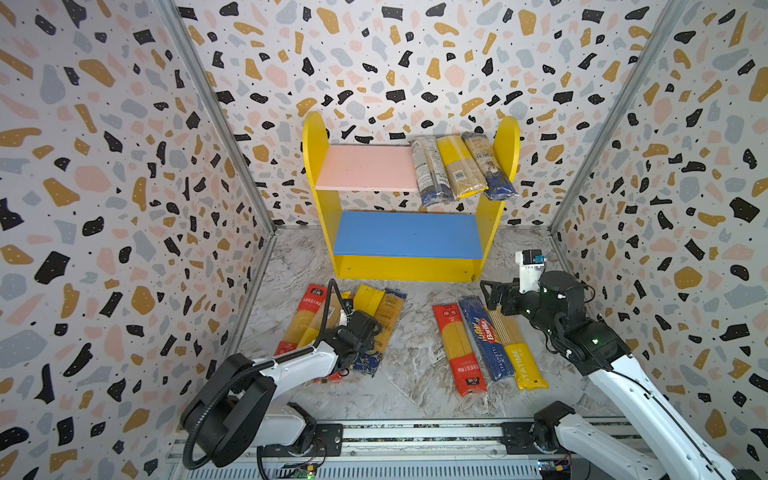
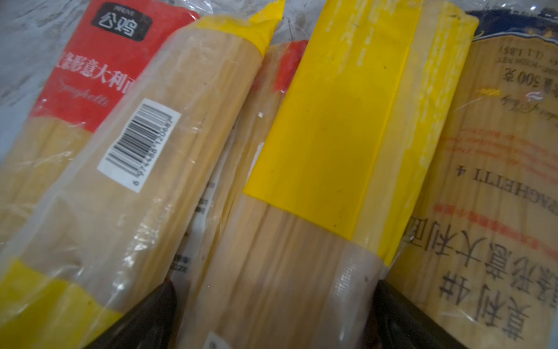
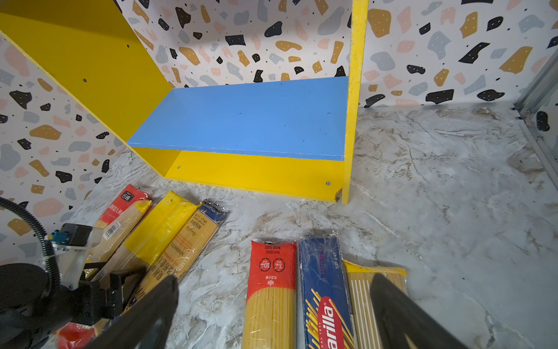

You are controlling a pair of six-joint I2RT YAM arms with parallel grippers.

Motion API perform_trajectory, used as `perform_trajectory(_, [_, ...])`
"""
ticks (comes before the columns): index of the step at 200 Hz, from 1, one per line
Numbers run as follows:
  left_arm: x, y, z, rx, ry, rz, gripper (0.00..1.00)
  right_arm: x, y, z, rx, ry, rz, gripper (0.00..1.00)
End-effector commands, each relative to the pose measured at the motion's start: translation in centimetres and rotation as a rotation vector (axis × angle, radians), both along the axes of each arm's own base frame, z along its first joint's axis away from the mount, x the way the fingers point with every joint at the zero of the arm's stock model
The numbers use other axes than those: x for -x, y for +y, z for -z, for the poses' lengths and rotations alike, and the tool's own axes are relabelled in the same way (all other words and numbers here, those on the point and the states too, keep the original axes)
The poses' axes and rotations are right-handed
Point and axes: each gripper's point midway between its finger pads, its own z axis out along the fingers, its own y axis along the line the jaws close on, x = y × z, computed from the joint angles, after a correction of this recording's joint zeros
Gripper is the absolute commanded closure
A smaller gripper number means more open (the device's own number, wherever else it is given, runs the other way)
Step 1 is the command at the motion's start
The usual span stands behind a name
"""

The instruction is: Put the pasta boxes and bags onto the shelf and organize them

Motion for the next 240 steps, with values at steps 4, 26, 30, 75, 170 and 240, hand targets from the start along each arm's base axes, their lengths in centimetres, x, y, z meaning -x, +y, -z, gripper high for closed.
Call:
perform_trajectory(4, [0.8, -3.4, 1.3, 0.148, 0.066, 0.084, 0.02, -0.3, 0.0, 0.0, -0.001, -0.007, 0.009, 0.01])
perform_trajectory(26, [1.0, -4.7, 0.6, 0.159, 0.054, 0.114, 0.02, -0.6, 0.1, 0.3, 0.001, 0.000, 0.007, 0.01])
perform_trajectory(30, [1.0, -5.0, 0.5, 0.164, 0.053, 0.120, 0.02, -0.6, 0.2, 0.3, -0.001, 0.001, 0.006, 0.01])
perform_trajectory(75, [1.7, -7.3, 1.8, 0.197, 0.085, 0.177, 0.05, -0.7, 0.5, 0.3, -0.016, 0.007, -0.004, 0.01])
perform_trajectory(170, [1.8, -7.9, 4.7, 0.081, 0.154, 0.213, 0.19, 0.3, -0.2, -0.2, -0.021, 0.002, 0.008, 0.01])
perform_trajectory(240, [2.8, -7.4, 7.1, 0.041, 0.221, 0.232, 0.42, 0.5, -0.2, -0.5, -0.021, -0.004, 0.005, 0.01])
